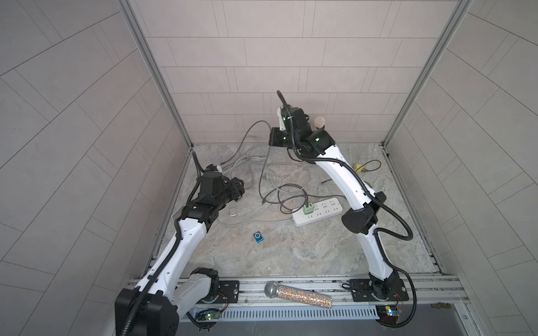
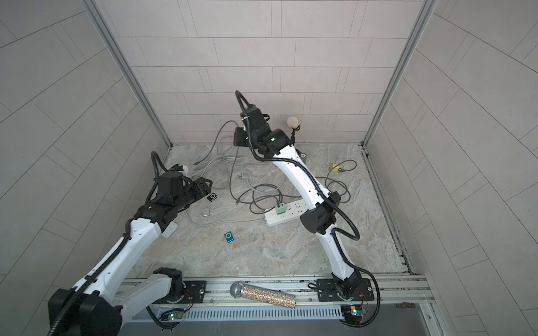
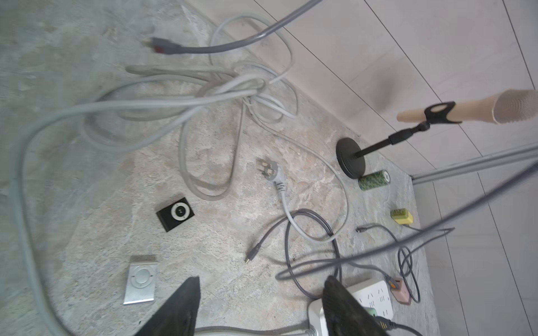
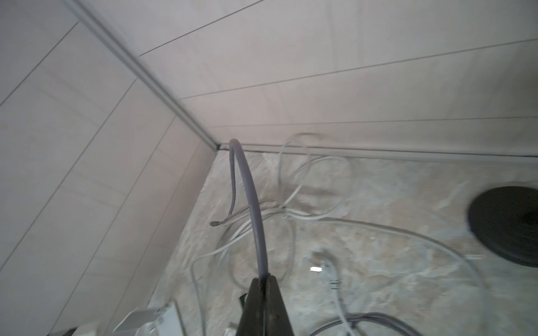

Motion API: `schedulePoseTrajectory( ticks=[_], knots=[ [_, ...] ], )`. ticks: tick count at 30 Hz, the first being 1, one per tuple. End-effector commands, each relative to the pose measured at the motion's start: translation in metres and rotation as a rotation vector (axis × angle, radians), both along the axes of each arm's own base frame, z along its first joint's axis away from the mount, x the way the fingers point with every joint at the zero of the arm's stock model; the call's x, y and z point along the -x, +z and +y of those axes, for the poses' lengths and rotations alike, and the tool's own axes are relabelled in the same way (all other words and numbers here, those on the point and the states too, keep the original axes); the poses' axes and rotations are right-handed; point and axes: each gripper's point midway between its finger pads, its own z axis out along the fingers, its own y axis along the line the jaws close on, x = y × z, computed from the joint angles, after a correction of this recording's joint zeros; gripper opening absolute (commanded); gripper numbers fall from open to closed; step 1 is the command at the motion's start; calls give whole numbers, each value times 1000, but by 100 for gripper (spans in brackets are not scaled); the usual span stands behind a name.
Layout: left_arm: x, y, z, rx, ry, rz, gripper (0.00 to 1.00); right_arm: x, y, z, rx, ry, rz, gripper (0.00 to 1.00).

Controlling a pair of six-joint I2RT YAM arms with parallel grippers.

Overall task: Charge mp3
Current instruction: Place the charging cable at the center of the board.

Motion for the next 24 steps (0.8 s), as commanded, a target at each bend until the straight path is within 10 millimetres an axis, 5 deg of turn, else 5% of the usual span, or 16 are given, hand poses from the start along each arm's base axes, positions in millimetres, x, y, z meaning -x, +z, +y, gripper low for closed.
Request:
schedulePoseTrajectory(
  ticks=[1,8,14,20,24],
  knots=[
    [-6,-4,-30,-37,-132,-7,71,-3,49,-86,107,-144,-103,0],
    [-18,-51,-81,-163,-313,112,66,-5,68,-246,290,-382,-102,0],
    [-23,-107,-93,-283,-392,332,57,12,32,-334,484,-521,42,0],
    [-22,-149,-88,-448,-447,467,53,24,-21,-360,542,-560,133,1],
    [-33,-157,-81,-530,-439,489,52,33,-44,-368,502,-571,173,7]
  ],
)
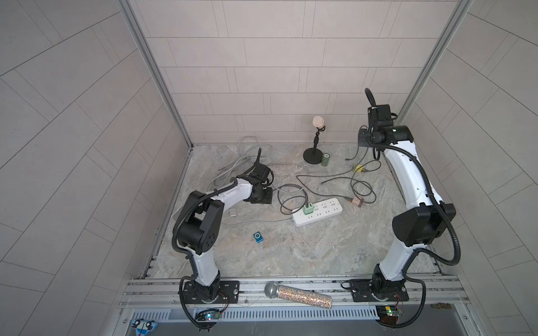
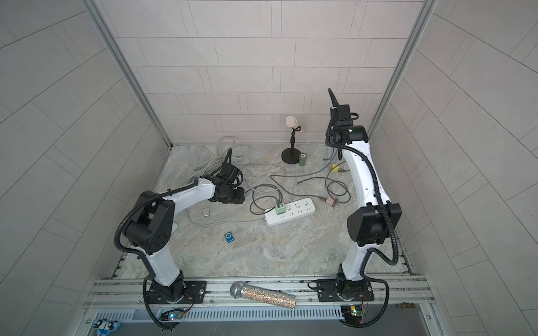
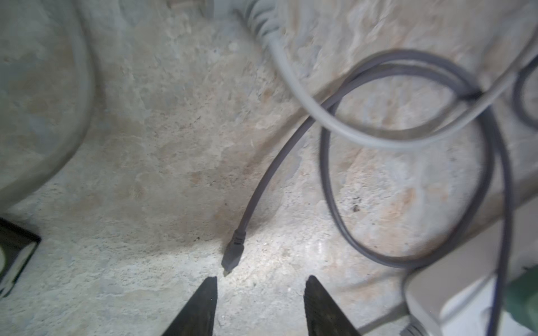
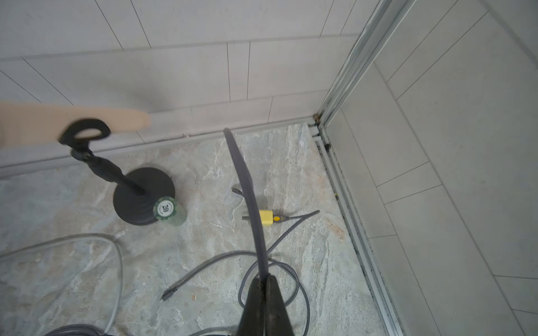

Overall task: Charge mp3
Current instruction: Place the charging cable at the center of the board, then pick up the charging cable from the center of the board.

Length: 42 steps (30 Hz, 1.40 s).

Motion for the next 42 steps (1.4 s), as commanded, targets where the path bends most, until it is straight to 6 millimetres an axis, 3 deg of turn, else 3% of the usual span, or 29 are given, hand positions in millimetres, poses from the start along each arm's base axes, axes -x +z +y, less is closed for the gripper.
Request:
schedulePoseTrajectory(
  ticks=[1,7,11,14,18,25,27,31,34,38,42],
  knots=[
    [-4,1,12,-113,-33,-2,52,8,16,-10,-3,-21,-64,8],
    [-15,-7,7,-124,-61,-2,51,34,-16,-21,-15,-39,6,13],
    [-18,-19,3,-127,-80,29,49,50,-28,-37,-61,-77,0,32],
    [-20,-25,4,-149,-84,44,46,60,-21,-39,-97,-82,-25,48],
    [-24,-25,5,-177,-101,31,36,74,-2,-20,-179,-16,-71,62],
    [-19,-18,6,-200,-174,33,5,109,34,28,-378,148,-205,73],
    [-17,-4,13,-228,-177,18,2,121,46,45,-434,204,-251,75],
    [-18,56,23,-252,-192,-130,0,140,65,91,-534,330,-329,77],
    [-18,106,28,-262,-219,-253,0,149,70,147,-631,483,-290,77],
    [-15,164,11,-208,-337,-422,0,157,85,217,-573,765,-295,77],
    [-7,197,-11,-196,-495,-520,0,142,76,251,-524,957,-266,74]
  ],
)
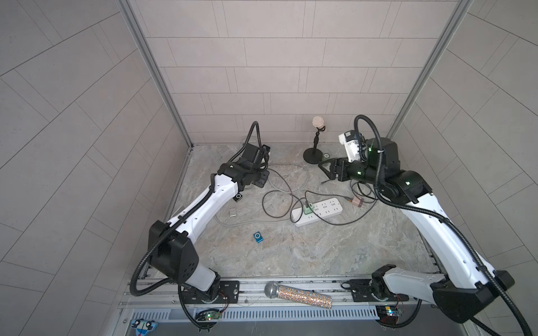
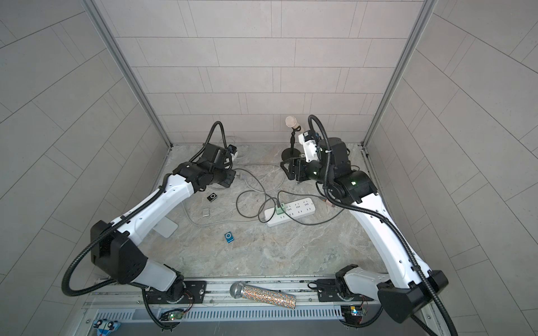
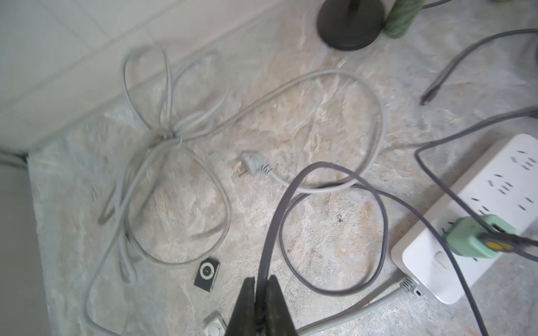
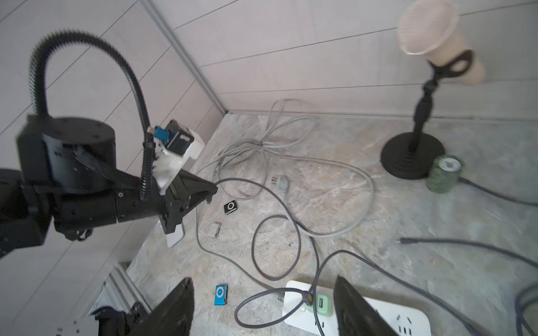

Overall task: Charge mp3
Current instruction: Pick up the charging cable from the center of the board.

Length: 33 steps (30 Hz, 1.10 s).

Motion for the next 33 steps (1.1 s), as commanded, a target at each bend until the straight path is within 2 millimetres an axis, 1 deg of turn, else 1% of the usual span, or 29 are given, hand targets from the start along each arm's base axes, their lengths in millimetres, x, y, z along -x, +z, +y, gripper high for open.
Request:
schedulePoseTrajectory(
  ticks=[1,2,4,6,8,11,13,16,22,25,30,32,33],
  knots=[
    [7,11,-17,-74,-181,-23,0,-11,4,28,36,184,-109,73],
    [9,15,-21,-79,-216,-17,0,-12,-2,39,34,249,-106,73],
    [16,22,-28,-88,-277,-26,0,-14,-15,53,57,353,-97,71],
    [25,30,-36,-80,-343,-44,0,-19,-27,62,77,420,-94,70],
    [30,36,-39,-74,-379,-61,0,-23,-38,74,74,491,-93,69],
    [36,41,-43,-70,-423,-71,0,-20,-51,89,92,594,-98,68],
    [41,42,-46,-61,-452,-74,0,-23,-58,95,105,618,-97,67],
    [47,46,-50,-47,-482,-82,0,-30,-63,101,94,635,-100,67],
    [53,47,-56,-20,-518,-79,0,-30,-79,117,79,697,-78,66],
    [57,46,-59,-5,-541,-68,0,-34,-86,119,90,696,-73,65],
    [59,45,-61,6,-553,-62,0,-36,-91,124,71,720,-58,64],
    [58,45,-62,6,-551,-62,0,-33,-91,127,58,737,-52,62],
    [58,45,-61,7,-551,-63,0,-31,-92,128,60,744,-49,58]
  ],
)
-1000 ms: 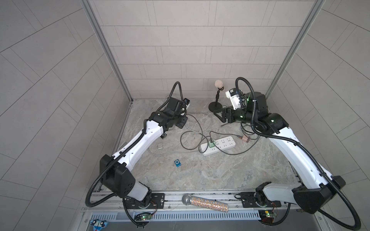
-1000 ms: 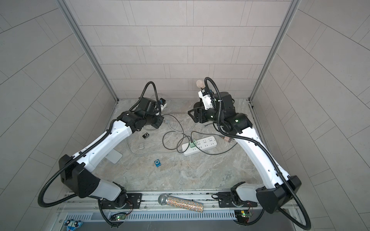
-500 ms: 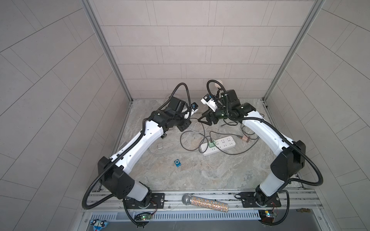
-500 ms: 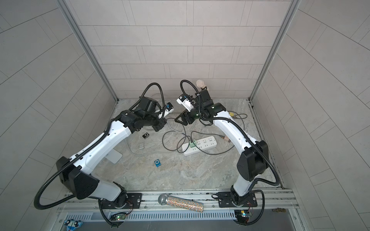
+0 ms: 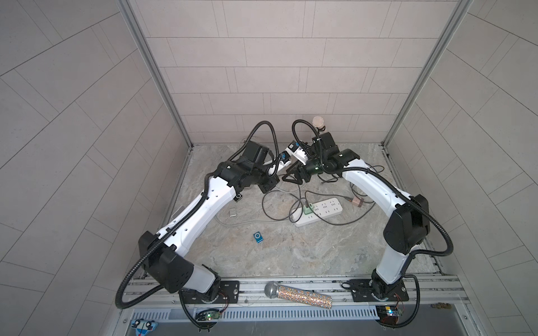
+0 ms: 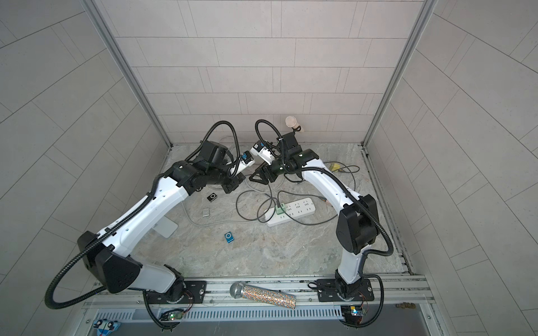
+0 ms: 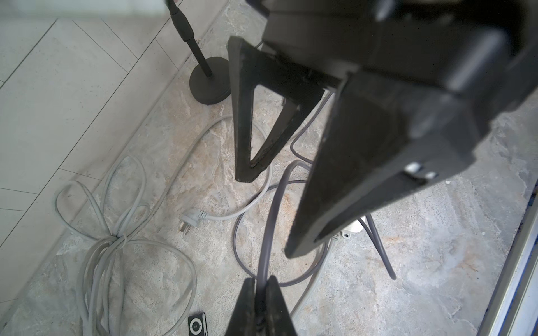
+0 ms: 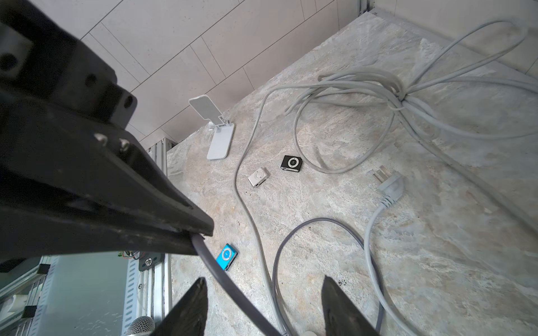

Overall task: Charge mp3
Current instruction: Pick up the charging cable from the center of the board.

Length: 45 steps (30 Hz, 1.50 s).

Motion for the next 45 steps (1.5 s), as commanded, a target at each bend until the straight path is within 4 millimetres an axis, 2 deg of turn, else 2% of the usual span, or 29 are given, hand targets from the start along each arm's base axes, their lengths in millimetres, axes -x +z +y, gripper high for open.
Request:
schedulePoseTrajectory(
  ticks=[1,4,7,8,10,12,13,15,16,17,18,20,22,25,30,33,37,43,45],
  knots=[
    [6,9,-4,14,-45,-19,0,9,14,9,-35,79,-59,52],
    [5,6,-5,15,-46,-12,0,10,17,9,-42,69,-55,26],
    [4,5,-7,24,-43,-13,0,11,26,7,-48,38,-60,5],
    [1,7,-7,41,-17,-19,0,10,30,5,-48,17,-73,0],
    [-11,14,0,94,86,-52,4,7,36,-2,-39,-39,-108,0],
    [-19,25,7,209,187,-56,39,4,44,-12,-36,-109,-157,0],
    [-25,34,14,282,255,-63,50,2,51,-19,-47,-154,-192,0],
    [-37,52,42,472,460,-51,73,1,65,-32,-73,-226,-254,0],
    [-40,61,55,606,543,-16,84,2,72,-39,-78,-259,-284,0],
    [-41,70,70,743,615,17,91,3,77,-44,-76,-279,-309,0],
    [-41,75,79,850,674,56,92,6,82,-47,-75,-285,-328,0],
    [-34,80,82,1048,716,149,92,9,89,-50,-79,-288,-350,0],
    [-29,86,73,1247,697,261,91,13,94,-49,-92,-272,-356,0],
    [-24,92,57,1473,636,418,84,17,97,-48,-97,-259,-365,0],
    [-18,88,34,1548,672,561,82,23,99,-43,-111,-240,-392,0],
    [-17,102,24,1631,631,624,78,23,97,-41,-109,-232,-389,0],
    [-18,107,12,1651,614,698,74,25,95,-38,-106,-225,-386,0],
    [-21,90,-2,1654,646,806,63,28,92,-36,-94,-215,-391,0],
    [-23,92,-7,1667,633,833,61,29,90,-36,-86,-215,-392,0]
  ],
)
